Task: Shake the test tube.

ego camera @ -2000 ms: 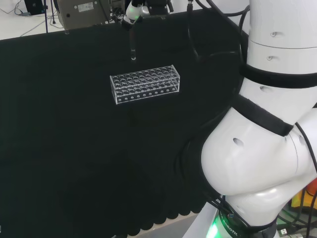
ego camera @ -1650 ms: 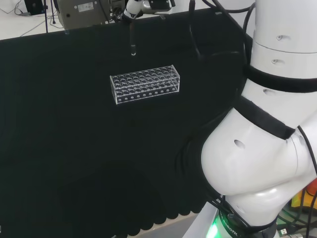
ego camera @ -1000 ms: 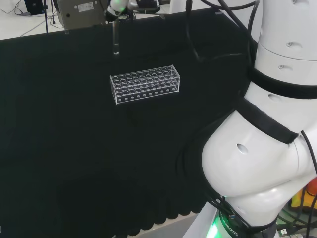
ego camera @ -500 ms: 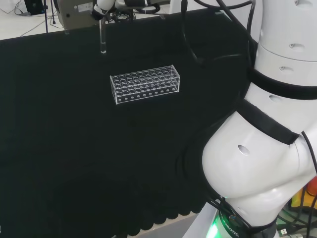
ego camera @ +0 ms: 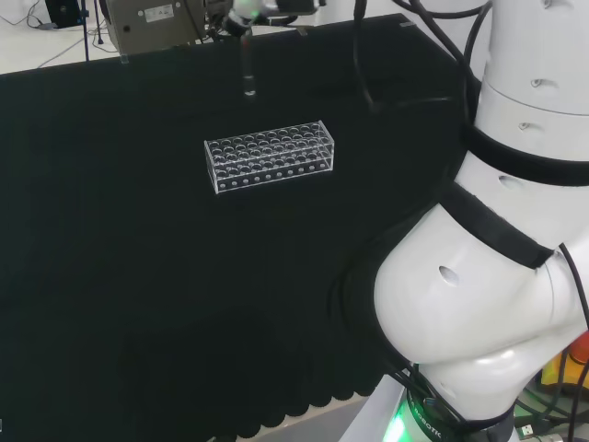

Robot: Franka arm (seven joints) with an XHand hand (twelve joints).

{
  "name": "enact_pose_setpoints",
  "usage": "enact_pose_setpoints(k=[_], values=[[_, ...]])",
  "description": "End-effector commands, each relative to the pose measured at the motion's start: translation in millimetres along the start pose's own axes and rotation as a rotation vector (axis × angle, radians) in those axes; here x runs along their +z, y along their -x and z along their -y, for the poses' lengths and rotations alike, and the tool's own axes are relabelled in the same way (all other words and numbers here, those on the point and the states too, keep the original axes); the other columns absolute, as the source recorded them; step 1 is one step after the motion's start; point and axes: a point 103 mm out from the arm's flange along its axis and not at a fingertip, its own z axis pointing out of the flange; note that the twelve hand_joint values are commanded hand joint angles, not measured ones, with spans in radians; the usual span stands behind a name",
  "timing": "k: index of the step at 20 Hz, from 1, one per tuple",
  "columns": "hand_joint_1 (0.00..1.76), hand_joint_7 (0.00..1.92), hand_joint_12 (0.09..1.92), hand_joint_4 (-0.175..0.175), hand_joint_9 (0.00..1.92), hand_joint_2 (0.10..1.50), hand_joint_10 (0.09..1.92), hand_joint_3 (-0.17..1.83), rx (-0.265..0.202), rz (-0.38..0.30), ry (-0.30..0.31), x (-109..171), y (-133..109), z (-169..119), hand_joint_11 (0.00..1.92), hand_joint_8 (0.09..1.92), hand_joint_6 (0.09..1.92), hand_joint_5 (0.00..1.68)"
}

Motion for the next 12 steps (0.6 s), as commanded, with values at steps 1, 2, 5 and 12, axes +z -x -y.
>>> enact_pose_setpoints(k=[1,2,5,12], values=[[1.42,1.78,1.24,-0.175,1.3,0.97,0.52,0.0,0.143,0.044,-0.002,-3.9,65.4,2.3,0.73,0.39,0.53,1.21],[1.42,1.78,1.24,-0.175,1.3,0.97,0.52,0.0,0.158,0.048,-0.001,-5.1,73.5,1.8,0.73,0.39,0.53,1.21],[1.42,1.78,1.24,-0.175,1.3,0.97,0.52,0.0,0.191,0.058,0.01,-10.5,88.3,1.9,0.73,0.39,0.53,1.21],[1.42,1.78,1.24,-0.175,1.3,0.97,0.52,0.0,0.146,0.039,0.006,-5.2,66.3,-3.7,0.73,0.39,0.53,1.21]])
